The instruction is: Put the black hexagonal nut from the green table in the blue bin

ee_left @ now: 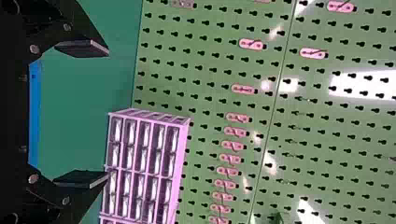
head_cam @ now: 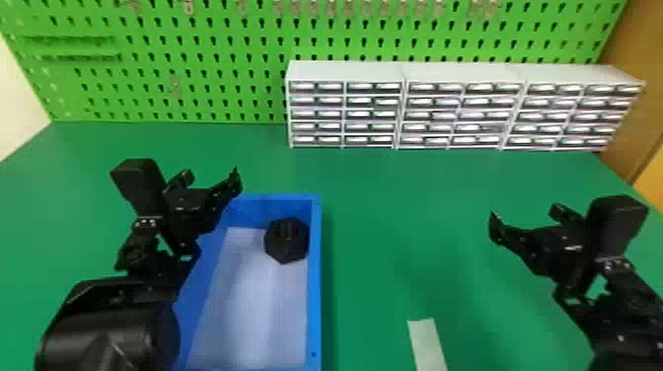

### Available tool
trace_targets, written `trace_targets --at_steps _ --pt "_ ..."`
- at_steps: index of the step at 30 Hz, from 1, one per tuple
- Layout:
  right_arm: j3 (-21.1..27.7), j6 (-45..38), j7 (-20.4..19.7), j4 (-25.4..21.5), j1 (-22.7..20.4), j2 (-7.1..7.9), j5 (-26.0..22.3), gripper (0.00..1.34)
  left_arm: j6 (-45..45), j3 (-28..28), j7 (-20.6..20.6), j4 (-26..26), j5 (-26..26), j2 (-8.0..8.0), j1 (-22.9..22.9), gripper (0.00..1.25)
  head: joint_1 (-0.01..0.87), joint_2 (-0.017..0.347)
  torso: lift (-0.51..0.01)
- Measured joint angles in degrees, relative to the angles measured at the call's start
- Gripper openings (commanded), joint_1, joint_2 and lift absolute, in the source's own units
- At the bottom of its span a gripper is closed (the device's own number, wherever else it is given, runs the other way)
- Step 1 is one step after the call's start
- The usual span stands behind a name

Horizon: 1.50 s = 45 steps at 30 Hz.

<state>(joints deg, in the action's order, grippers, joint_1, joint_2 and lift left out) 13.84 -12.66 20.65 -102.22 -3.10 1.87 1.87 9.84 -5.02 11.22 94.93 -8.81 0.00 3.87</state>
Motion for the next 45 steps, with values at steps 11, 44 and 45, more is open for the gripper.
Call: trace_targets --at_steps 11,44,45 --pt "-0.04 0.0 0.0 0.08 0.03 0.06 -0.17 1.23 -0.01 -0.05 0.03 -0.1 -0.07 0.0 0.03 0.92 0.686 0.051 -0.097" --pt "-0.13 0.0 0.0 0.03 -0.06 0.18 -0.65 1.23 -0.26 -0.09 0.03 -0.1 -0.28 0.0 -0.09 0.92 0.686 0.051 -0.097" --pt "-0.13 0.0 0.0 0.03 -0.06 0.2 -0.65 1.23 -0.26 -0.09 0.03 -0.1 -0.28 0.0 -0.09 0.92 0.686 0.051 -0.097"
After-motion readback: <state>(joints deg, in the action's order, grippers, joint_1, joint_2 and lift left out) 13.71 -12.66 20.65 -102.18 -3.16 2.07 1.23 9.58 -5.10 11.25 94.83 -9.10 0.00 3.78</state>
